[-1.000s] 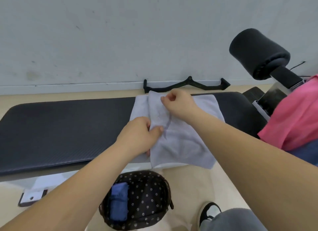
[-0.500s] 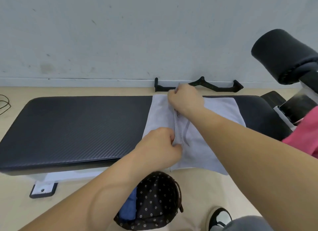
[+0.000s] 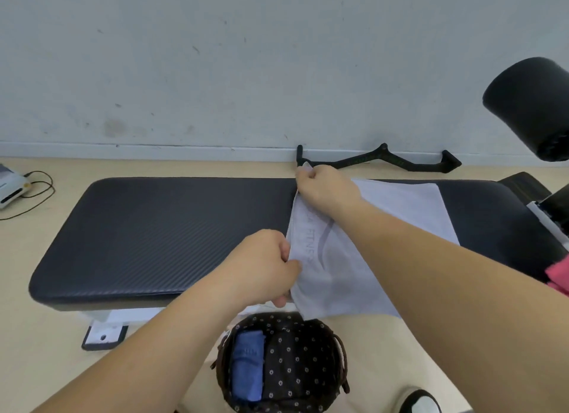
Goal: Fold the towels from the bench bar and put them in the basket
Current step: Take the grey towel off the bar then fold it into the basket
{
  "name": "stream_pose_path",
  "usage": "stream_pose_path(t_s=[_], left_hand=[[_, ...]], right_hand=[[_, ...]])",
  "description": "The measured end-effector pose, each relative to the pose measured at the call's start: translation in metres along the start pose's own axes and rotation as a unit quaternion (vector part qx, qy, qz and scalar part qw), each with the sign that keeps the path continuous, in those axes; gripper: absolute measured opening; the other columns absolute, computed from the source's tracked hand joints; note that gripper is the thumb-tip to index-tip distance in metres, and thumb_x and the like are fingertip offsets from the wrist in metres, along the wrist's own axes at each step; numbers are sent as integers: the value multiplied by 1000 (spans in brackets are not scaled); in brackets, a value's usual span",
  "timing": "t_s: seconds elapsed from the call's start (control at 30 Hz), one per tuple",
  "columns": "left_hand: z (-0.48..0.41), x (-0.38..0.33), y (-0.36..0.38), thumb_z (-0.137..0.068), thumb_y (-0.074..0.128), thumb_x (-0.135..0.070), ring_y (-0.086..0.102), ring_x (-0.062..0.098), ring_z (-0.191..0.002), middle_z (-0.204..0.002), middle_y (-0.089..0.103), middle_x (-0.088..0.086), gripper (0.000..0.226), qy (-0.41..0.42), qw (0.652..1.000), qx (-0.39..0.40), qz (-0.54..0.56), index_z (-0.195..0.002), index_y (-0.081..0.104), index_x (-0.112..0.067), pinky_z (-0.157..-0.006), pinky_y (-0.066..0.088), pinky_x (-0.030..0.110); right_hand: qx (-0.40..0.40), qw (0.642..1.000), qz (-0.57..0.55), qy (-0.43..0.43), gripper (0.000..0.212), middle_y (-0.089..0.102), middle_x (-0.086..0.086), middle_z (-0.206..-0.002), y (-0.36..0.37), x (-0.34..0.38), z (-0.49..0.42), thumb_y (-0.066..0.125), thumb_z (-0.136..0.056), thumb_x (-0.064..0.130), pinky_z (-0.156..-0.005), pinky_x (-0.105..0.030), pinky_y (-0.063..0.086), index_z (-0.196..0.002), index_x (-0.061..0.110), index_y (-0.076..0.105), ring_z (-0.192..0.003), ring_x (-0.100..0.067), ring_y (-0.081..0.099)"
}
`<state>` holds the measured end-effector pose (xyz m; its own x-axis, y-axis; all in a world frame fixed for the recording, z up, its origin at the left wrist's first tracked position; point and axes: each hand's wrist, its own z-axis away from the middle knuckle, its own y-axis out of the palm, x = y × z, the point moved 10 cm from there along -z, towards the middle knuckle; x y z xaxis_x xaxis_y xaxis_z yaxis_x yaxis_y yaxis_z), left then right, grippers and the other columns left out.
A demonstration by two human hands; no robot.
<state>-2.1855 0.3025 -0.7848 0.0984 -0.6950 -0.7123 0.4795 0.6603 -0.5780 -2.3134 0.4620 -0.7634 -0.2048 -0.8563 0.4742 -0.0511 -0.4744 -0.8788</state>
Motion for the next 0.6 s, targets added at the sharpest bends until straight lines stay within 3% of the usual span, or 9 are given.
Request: stream_pose_path(t_s=[0.1,0.2,0.27,0.33,0.4,0.5,0.6], left_hand=[[-1,1,-11,-94,58,-26,72,18,-56,-64,75,3,13,10,997,-37,-59,-92,63,-14,-62,57,34],[-2,0,-22,-87,63,-31,67,17,-63,-72,70,-5,12,10,991,-78,-105,-82,63,-20,-65,58,35],[-1,-5,-25,-86,63,-44,65,16,-72,-77,67,-7,21,15,985,-102,-139,-82,59,-24,-65,57,37],[2,-10,-24,-85,61,-62,61,18,-75,-82,62,-7,40,22,976,-126,-174,-87,52,-23,-59,48,35],[5,-15,-21,-84,59,-71,59,20,-79,-87,57,-6,51,29,967,-142,-212,-93,47,-21,-60,42,34],[3,-19,-12,-88,58,-67,57,21,-81,-90,53,-6,47,43,962,-139,-229,-91,44,-21,-65,45,35],[0,-20,-4,-94,54,-59,51,18,-78,-86,47,-7,40,52,964,-118,-232,-82,42,-24,-63,40,33]], right_hand=[[-12,1000,-3,-15,31,64,-2,-96,-11,2,-8,38,-97,42,-79,-38,46,-91,20,59,-96,-31,59],[-33,988,136,-64,39,57,-8,-128,-15,-1,-10,42,-97,38,-101,-44,43,-126,19,59,-124,-31,49],[7,985,165,-44,47,54,-9,-136,-6,-15,-16,37,-98,41,-109,-47,34,-136,18,54,-132,-32,45],[27,987,156,-19,50,55,-10,-132,-2,-32,-20,31,-102,45,-109,-48,31,-134,15,55,-129,-33,48],[-32,987,153,-45,44,53,-12,-121,-9,-39,-17,32,-104,41,-105,-46,34,-120,12,62,-119,-35,50],[-137,975,152,-93,33,52,-12,-114,-26,-40,-3,40,-104,33,-97,-44,38,-110,9,62,-109,-34,48],[-127,972,177,-92,31,59,-13,-112,-33,-42,7,40,-105,33,-93,-44,39,-108,8,59,-107,-35,54]])
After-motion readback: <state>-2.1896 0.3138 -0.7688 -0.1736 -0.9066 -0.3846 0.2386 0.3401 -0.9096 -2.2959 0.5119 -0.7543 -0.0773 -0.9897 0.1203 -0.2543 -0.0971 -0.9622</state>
